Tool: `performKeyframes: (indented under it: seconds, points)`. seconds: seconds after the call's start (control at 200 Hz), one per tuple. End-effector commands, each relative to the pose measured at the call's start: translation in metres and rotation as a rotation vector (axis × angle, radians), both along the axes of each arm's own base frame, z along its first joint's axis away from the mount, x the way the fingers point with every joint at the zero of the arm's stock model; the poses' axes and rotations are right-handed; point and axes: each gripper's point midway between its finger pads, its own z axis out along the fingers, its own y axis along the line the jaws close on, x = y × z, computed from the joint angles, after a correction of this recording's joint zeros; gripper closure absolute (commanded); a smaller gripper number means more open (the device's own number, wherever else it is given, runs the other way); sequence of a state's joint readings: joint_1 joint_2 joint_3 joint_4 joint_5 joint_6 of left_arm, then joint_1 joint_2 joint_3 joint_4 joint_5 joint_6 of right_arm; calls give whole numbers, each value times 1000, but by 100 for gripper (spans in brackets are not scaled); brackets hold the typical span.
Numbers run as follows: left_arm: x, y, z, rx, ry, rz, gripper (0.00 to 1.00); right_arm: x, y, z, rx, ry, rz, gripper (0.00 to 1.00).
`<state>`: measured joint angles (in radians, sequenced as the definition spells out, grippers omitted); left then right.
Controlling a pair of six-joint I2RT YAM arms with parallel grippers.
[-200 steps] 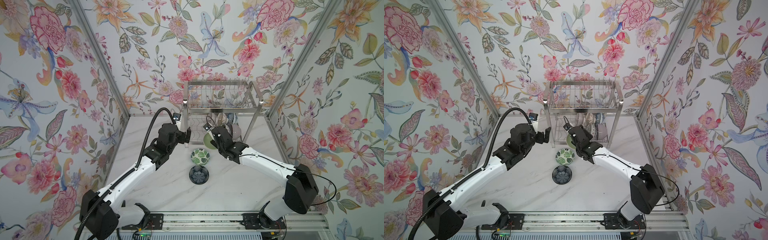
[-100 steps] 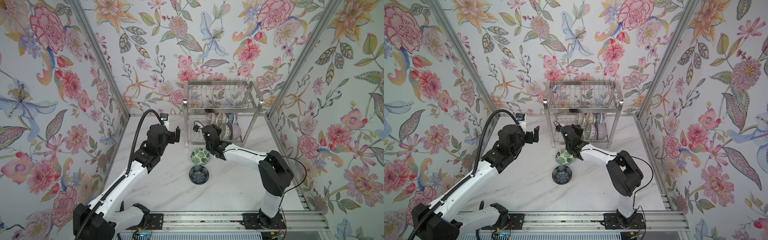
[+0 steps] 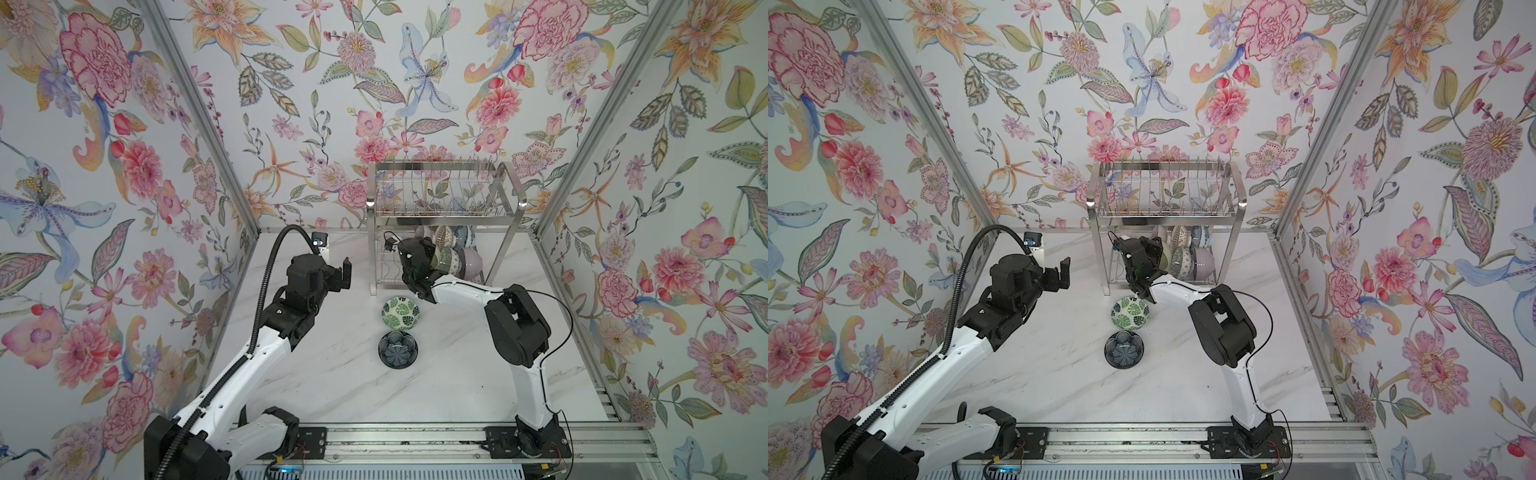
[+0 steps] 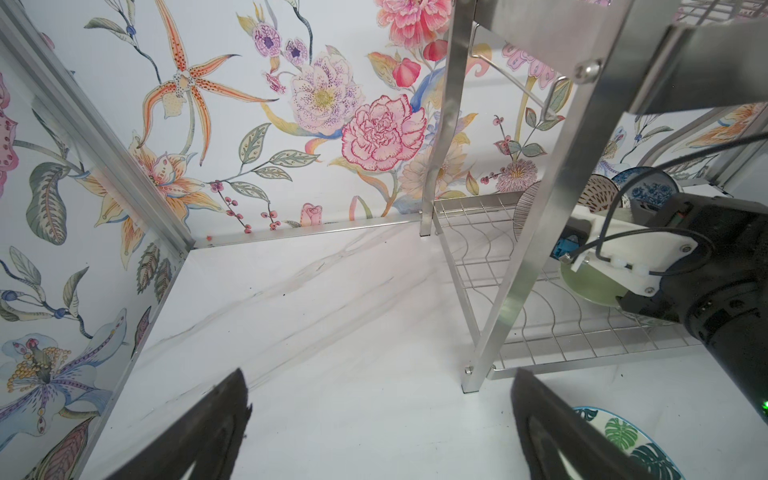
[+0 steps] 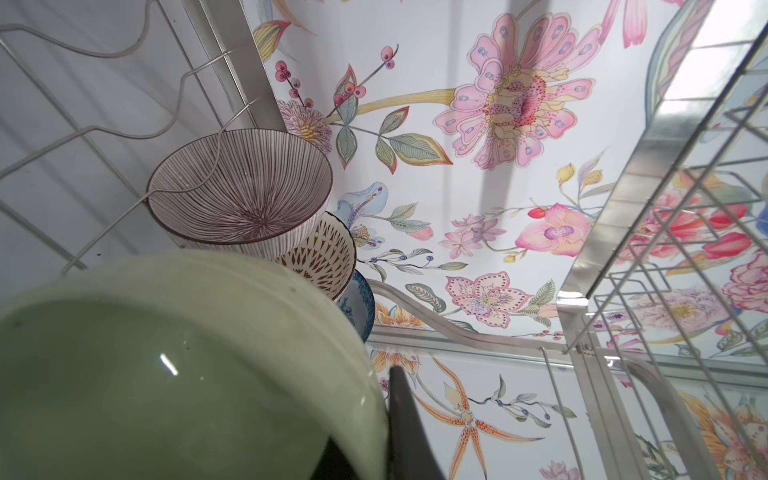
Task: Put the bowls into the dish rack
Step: 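Carry the green bowl into the rack with the right gripper while the left withdraws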
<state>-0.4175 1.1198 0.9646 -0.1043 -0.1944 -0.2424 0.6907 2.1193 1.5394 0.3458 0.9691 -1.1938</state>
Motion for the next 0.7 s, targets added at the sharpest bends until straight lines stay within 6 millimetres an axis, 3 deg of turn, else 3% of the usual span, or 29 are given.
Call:
performKeyframes:
  seconds: [0.0,0.26,0.696]
  points:
    - [-3,4,-2,-4,-2,-5,1,6,0,26,38,-79,-36,100]
    - [-4,7,-9,-14,7,-10,1,15,-1,10,-11,-61,-45,100]
    - [-5,11,-11,-25,4,-12,1,25,-9,2,-40,-65,-92,100]
